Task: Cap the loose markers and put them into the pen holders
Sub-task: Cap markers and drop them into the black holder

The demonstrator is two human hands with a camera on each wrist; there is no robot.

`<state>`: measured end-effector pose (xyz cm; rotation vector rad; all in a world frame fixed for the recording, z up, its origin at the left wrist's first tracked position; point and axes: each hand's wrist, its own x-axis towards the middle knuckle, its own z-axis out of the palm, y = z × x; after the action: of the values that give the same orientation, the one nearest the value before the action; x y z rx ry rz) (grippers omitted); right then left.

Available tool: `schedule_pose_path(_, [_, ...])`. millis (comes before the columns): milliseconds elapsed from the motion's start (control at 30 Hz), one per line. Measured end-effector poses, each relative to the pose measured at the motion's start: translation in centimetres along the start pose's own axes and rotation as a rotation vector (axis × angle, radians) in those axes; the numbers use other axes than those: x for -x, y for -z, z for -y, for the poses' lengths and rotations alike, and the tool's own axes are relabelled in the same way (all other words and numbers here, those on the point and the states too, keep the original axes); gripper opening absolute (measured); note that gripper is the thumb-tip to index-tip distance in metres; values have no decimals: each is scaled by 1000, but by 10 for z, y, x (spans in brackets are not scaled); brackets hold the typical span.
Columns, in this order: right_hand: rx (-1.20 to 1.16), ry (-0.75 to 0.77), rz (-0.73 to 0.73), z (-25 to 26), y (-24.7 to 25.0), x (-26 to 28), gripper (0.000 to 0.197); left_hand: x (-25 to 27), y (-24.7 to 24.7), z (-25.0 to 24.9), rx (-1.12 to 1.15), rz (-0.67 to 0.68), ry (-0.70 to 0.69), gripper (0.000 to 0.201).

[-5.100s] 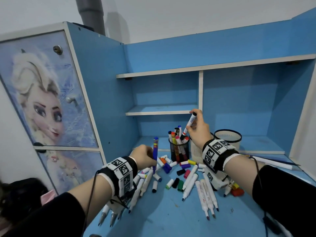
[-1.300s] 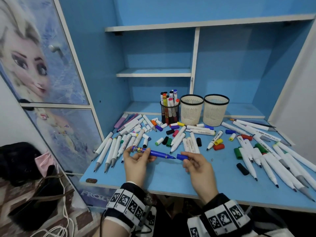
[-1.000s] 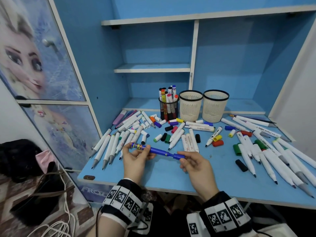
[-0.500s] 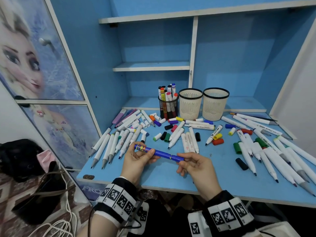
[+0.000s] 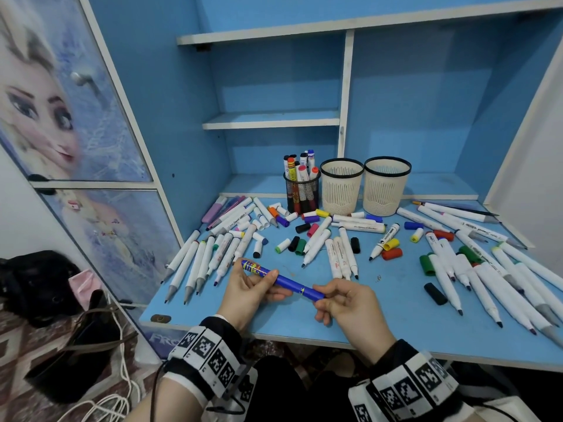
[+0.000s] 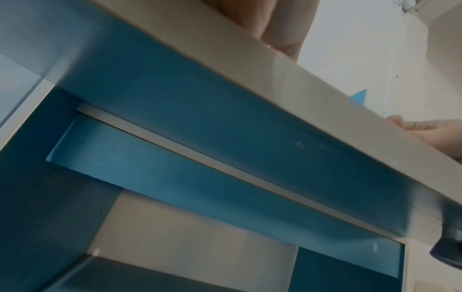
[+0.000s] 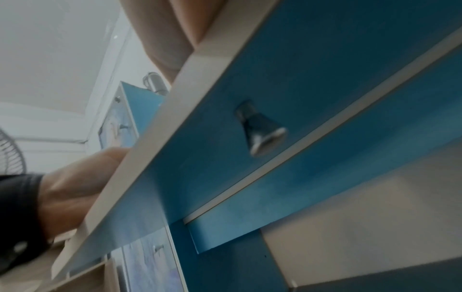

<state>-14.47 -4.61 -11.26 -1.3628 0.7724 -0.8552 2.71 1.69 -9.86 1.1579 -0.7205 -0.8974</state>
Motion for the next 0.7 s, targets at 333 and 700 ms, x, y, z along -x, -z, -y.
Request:
schedule_pose_path(333, [70,64,33,7,0,7,12,-2,-1,-1,32,-83,24,21])
schedule_pose_path(700, [135,80,199,32,-15,10,16,0,-23,-62,-436,180,-100,39])
